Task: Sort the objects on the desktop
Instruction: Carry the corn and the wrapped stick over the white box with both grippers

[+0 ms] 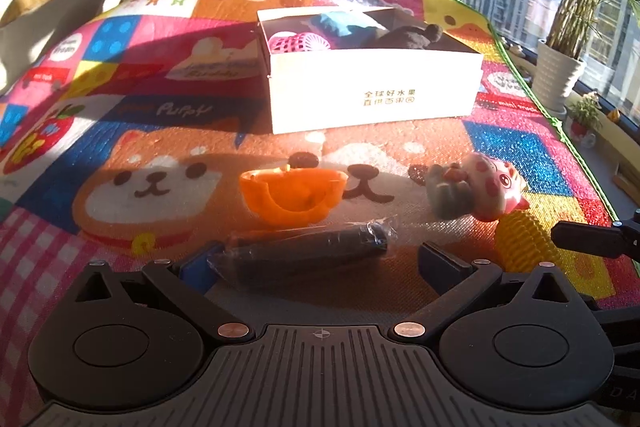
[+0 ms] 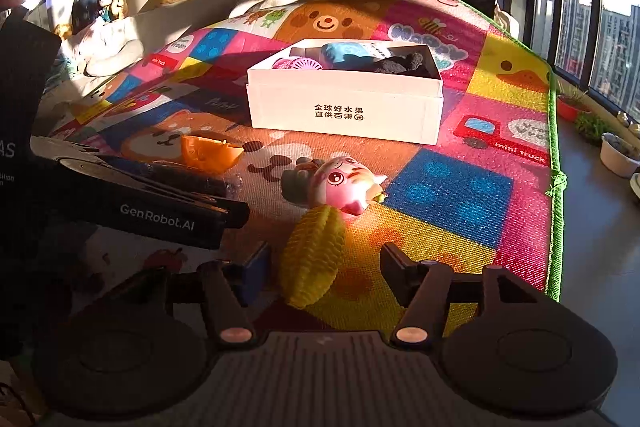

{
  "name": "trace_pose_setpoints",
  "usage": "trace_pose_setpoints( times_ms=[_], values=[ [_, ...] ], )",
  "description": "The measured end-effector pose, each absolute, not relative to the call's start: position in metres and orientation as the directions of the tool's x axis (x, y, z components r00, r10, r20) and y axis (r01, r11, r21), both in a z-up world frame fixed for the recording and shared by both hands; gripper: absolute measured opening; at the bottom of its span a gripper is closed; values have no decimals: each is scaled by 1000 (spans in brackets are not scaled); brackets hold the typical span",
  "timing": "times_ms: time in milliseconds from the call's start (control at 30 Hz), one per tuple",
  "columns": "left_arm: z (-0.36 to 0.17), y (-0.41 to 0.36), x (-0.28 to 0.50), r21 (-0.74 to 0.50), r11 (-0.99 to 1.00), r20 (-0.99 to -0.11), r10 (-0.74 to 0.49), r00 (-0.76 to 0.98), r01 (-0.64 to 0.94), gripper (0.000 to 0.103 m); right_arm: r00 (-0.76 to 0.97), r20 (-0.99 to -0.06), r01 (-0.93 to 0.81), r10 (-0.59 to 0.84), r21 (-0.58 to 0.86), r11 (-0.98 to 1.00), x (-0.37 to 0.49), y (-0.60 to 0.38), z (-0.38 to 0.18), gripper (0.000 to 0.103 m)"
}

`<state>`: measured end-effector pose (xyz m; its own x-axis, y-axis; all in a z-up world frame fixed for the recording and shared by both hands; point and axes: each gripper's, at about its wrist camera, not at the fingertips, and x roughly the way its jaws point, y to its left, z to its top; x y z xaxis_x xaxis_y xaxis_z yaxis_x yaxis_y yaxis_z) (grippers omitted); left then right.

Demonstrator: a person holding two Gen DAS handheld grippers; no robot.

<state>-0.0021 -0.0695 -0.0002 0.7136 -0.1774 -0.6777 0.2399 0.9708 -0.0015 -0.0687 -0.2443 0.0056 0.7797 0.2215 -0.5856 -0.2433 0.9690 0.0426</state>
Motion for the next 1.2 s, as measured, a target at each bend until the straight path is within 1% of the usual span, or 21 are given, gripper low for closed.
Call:
trace_pose_setpoints(
  times_ms=[233,333,433,533,567,600,733,800,933,1033,1067,1200],
  values=[
    [-1,-75,3,29,971,-667,-158,728,238,103,794,-563,-255,229,34,966,-73,-243,7,63],
    [1,-72,-2,45,967,-660,-159,735,249,95,793,-562,-249,235,53,967,-72,-246,8,62],
    [2,-65,-8,45,966,-664,-162,730,255,94,790,-569,-240,230,58,969,-68,-246,8,55],
    [4,-57,-18,47,965,-667,-161,727,257,94,765,-598,-248,239,70,966,-61,-243,8,43],
    [5,-53,-22,45,965,-668,-162,727,257,94,756,-609,-248,240,72,966,-59,-242,8,36],
    [6,-51,-25,42,965,-667,-165,726,257,94,744,-624,-248,241,77,966,-56,-241,8,32],
    [14,-37,-44,28,965,-652,-179,737,260,94,714,-655,-235,248,109,966,-53,-243,15,31],
    [21,-34,-51,23,965,-635,-188,749,261,94,711,-654,-237,257,121,964,-55,-246,23,31],
    [47,-35,-61,27,957,-569,-222,792,288,94,757,-601,-246,257,103,964,-67,-252,57,31],
    [70,-43,-61,65,946,-508,-242,827,316,94,803,-529,-261,273,99,960,-71,-262,98,31],
    [81,-48,-59,87,942,-475,-247,845,325,94,817,-508,-262,275,99,960,-70,-266,110,31],
    [108,-63,-38,124,935,-396,-261,881,333,94,846,-449,-248,286,143,958,-52,-285,154,30]
  ],
)
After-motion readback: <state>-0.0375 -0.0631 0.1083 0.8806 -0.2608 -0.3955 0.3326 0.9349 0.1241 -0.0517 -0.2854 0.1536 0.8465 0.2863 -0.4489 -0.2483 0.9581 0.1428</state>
